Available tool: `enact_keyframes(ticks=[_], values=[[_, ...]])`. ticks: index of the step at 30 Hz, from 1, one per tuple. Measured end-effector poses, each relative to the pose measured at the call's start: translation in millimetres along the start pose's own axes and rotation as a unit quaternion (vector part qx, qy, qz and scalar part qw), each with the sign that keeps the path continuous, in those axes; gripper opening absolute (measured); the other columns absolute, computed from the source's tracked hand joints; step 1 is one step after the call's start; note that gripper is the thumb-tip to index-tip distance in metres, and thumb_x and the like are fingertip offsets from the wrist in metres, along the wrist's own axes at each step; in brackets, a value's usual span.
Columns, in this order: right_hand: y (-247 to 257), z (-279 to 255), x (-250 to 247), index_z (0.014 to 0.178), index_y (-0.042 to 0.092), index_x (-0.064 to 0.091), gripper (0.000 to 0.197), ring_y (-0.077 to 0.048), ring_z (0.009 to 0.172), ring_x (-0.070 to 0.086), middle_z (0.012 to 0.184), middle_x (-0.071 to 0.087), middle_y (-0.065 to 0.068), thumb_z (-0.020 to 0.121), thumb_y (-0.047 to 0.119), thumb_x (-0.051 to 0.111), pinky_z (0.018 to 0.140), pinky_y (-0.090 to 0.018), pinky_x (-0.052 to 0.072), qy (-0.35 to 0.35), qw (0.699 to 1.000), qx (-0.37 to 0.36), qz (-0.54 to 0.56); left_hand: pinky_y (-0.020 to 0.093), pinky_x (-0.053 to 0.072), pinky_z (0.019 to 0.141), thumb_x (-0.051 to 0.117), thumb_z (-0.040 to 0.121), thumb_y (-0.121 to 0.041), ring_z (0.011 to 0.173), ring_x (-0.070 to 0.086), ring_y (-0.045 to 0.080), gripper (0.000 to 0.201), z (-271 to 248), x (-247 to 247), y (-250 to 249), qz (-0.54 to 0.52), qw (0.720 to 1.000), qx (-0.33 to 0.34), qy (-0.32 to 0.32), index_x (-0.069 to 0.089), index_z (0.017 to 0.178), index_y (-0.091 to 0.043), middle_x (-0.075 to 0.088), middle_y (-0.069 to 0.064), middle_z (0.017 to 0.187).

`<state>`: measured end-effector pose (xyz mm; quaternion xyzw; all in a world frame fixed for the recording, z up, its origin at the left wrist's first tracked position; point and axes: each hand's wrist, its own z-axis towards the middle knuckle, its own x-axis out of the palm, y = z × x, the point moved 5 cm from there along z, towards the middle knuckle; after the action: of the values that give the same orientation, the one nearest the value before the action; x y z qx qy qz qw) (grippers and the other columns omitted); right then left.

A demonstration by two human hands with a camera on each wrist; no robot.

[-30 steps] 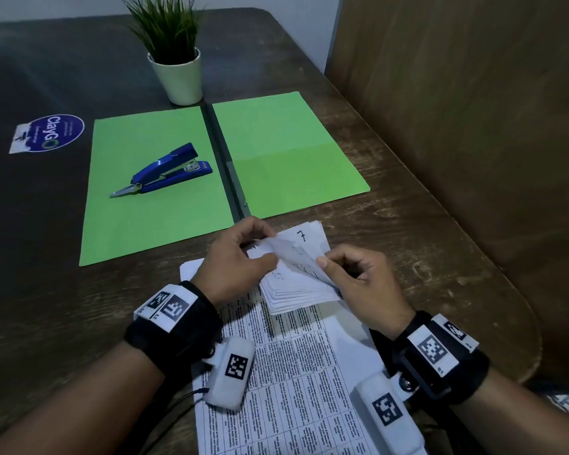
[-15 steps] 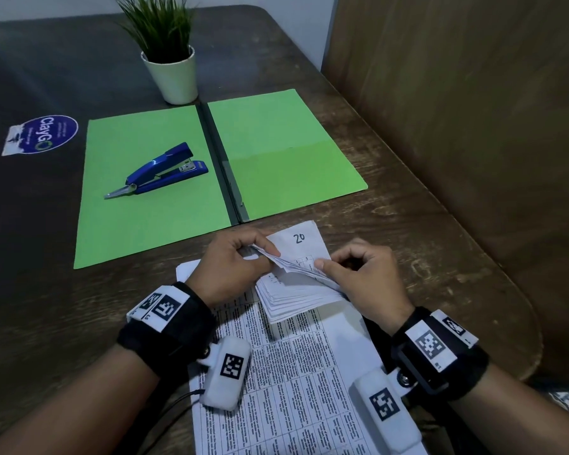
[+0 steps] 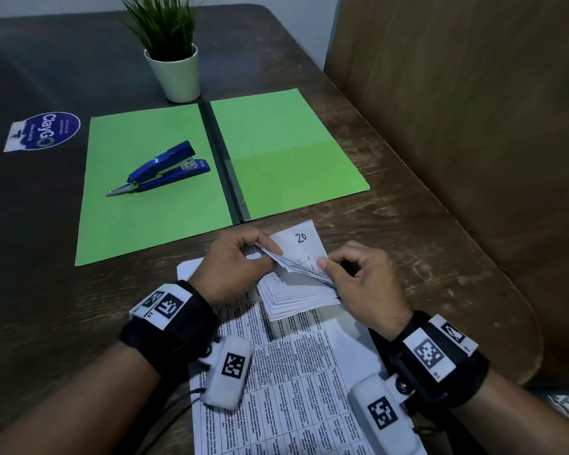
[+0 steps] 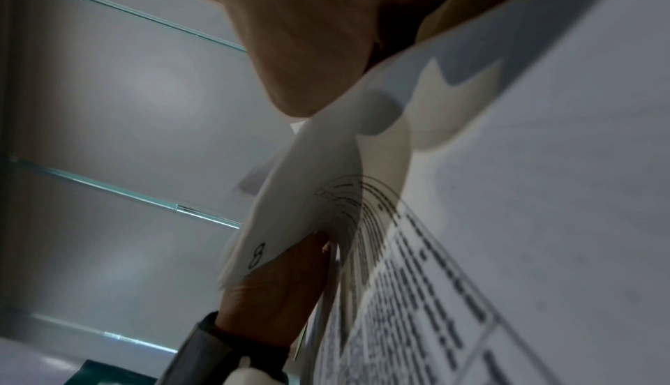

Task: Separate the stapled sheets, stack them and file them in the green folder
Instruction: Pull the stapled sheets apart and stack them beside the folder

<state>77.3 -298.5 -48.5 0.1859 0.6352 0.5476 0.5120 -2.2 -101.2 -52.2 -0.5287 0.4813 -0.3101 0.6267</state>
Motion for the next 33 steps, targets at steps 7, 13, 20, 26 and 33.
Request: enact_keyframes(ticks=[7, 13, 20, 26, 33], values=[[6, -2, 0, 0.116, 0.024, 0.071, 0.040, -0.002, 0.074, 0.060, 0.083, 0.068, 0.006, 0.085, 0.000, 0.073, 0.068, -0.013, 0.048, -0.010, 0.997, -0.041, 0.070, 0.056, 0.056, 0.087, 0.075, 0.080, 0.006, 0.096, 0.071, 0.030, 0.043, -1, -1, 1, -0.001, 1.000, -0.001, 0.000, 0.076, 0.070, -0.035, 0.076, -0.002, 0.100], [2, 0, 1, 0.089, 0.021, 0.080, 0.018, -0.009, 0.072, 0.060, 0.088, 0.065, -0.001, 0.083, 0.004, 0.077, 0.063, -0.017, 0.045, 0.016, 0.997, -0.040, 0.062, 0.038, 0.057, 0.085, 0.070, 0.080, 0.007, 0.089, 0.067, 0.012, 0.032, -3, -1, -5, 0.000, 1.000, -0.002, -0.001, 0.070, 0.085, -0.024, 0.074, -0.005, 0.093], [3, -2, 3, 0.081, 0.019, 0.080, 0.008, -0.030, 0.083, 0.066, 0.110, 0.066, 0.000, 0.083, 0.026, 0.077, 0.073, -0.041, 0.053, 0.024, 0.992, 0.023, 0.123, 0.026, 0.055, 0.080, 0.071, 0.078, 0.008, 0.089, 0.068, 0.007, 0.046, -1, 0, -2, 0.012, 1.000, 0.005, 0.008, 0.075, 0.077, -0.038, 0.072, -0.024, 0.087], [-3, -2, -4, 0.099, 0.026, 0.071, 0.024, -0.014, 0.082, 0.067, 0.086, 0.072, 0.002, 0.081, 0.013, 0.080, 0.073, -0.030, 0.056, -0.045, 0.985, 0.075, 0.147, 0.053, 0.054, 0.090, 0.077, 0.078, 0.006, 0.099, 0.067, 0.036, 0.038, 0, 1, 0, 0.007, 1.000, 0.006, 0.011, 0.077, 0.075, -0.032, 0.073, -0.009, 0.098], [-1, 0, -5, 0.067, 0.015, 0.071, 0.018, -0.005, 0.061, 0.051, 0.074, 0.062, 0.000, 0.071, 0.010, 0.087, 0.058, -0.016, 0.043, -0.051, 0.991, 0.071, 0.099, 0.059, 0.055, 0.086, 0.079, 0.073, -0.003, 0.094, 0.069, 0.038, 0.021, -1, 0, -1, -0.002, 1.000, 0.001, 0.000, 0.077, 0.075, -0.024, 0.075, 0.007, 0.102]])
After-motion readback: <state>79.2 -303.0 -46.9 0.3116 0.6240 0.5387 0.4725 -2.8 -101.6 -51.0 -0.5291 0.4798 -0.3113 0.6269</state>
